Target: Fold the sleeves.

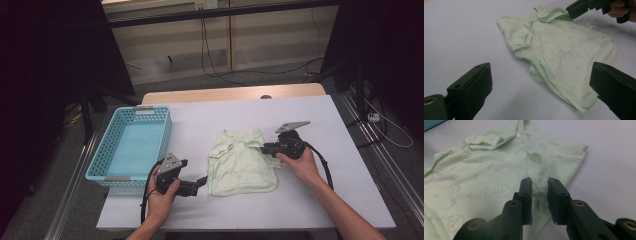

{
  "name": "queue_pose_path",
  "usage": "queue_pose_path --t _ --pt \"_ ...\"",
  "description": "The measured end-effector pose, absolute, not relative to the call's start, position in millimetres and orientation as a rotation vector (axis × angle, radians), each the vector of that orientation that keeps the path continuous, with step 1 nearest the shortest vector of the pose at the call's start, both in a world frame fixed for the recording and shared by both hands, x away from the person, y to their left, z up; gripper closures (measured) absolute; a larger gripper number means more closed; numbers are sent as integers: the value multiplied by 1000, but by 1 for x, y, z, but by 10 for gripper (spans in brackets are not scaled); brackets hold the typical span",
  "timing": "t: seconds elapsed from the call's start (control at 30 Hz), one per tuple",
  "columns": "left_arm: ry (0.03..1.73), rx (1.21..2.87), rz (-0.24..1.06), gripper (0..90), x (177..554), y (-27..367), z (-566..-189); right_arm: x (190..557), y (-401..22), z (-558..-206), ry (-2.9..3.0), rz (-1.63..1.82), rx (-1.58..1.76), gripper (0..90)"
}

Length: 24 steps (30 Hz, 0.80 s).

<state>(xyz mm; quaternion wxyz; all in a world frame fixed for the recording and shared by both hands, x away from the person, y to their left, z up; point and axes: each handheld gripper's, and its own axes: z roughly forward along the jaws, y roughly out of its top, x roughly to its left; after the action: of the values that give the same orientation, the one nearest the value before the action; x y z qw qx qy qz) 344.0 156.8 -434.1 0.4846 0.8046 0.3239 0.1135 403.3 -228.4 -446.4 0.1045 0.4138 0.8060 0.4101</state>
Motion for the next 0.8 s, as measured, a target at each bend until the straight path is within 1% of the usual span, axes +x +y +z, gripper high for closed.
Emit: queue_pose_path --t 0.33,0.57,0.73,0.8 --pt "788 1963 275 47 344 157 -434 398 -218 -450 2440 1162 1158 728" --pt "788 1958 274 47 344 157 -434 394 -213 -451 2484 1057 1107 766" --pt "795 1948 273 47 345 157 -433 394 -214 -450 2490 1076 1113 804" --pt "792 1943 273 47 345 157 -433 394 -215 -450 2489 1085 1112 790"
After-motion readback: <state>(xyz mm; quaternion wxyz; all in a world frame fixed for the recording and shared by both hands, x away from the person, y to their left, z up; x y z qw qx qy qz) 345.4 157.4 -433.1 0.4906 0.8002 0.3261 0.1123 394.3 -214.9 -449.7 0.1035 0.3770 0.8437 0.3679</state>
